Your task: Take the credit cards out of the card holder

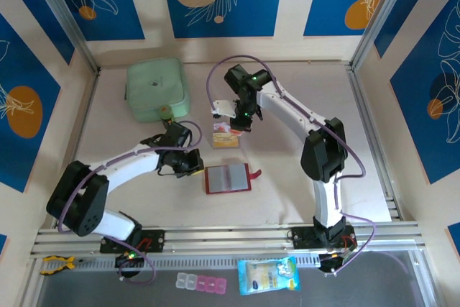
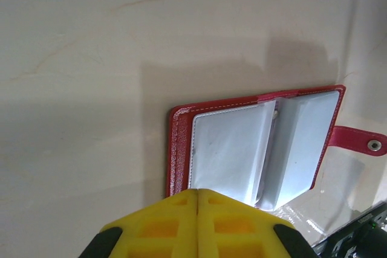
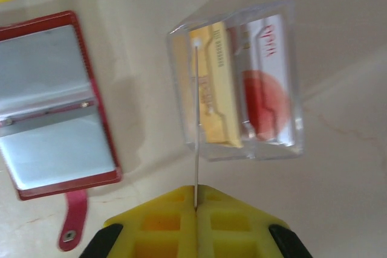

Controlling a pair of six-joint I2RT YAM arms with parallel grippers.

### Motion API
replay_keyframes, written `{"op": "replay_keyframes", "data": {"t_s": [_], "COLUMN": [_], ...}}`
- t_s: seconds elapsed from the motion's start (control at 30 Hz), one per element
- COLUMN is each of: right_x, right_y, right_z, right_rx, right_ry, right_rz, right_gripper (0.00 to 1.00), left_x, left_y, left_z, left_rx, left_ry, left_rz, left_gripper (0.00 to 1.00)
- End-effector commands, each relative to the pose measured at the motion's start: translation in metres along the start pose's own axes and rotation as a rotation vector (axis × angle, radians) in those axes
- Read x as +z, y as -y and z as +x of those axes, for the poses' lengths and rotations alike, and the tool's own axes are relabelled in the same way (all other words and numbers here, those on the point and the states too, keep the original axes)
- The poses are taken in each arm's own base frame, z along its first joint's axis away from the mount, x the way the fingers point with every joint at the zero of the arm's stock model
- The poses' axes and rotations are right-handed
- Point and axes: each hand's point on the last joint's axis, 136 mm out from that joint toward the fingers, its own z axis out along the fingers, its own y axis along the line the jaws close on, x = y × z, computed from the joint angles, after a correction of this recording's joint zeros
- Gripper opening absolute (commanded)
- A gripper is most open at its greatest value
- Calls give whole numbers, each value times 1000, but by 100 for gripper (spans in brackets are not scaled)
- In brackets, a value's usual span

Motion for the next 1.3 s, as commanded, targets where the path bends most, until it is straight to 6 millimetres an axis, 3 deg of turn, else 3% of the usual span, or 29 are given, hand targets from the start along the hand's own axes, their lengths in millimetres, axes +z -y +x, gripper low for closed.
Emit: {"op": "replay_keyframes", "data": {"t_s": [0.0,0.27,0.73,0.83,1.07,1.17,1.27], "right_x": [-2,11,43,43,28,17,9], "right_y": [7,33,39,42,49,53,57], "right_z": [-3,-11,-7,-5,-3,-3,1], "right_rx": [-57,-82,-72,-62,-8,42,114], "right_ry": [13,32,15,4,20,56,91], "right_rz": [-35,-32,-72,-58,-16,21,59], "right_gripper": [0,4,12,17,19,23,37], "left_x": [-5,-9,-13,-15,-31,-39,-49], "left_y": [-10,-12,-19,-19,-24,-30,-37], "left_z": [-3,-9,-13,-15,-29,-37,-46], "left_rx": [-37,-52,-69,-68,-17,0,20], "left_ry": [26,40,53,56,92,121,142], "left_rz": [-21,-18,-23,-21,-80,-107,-160], "left_gripper": [8,9,9,10,15,24,38]}}
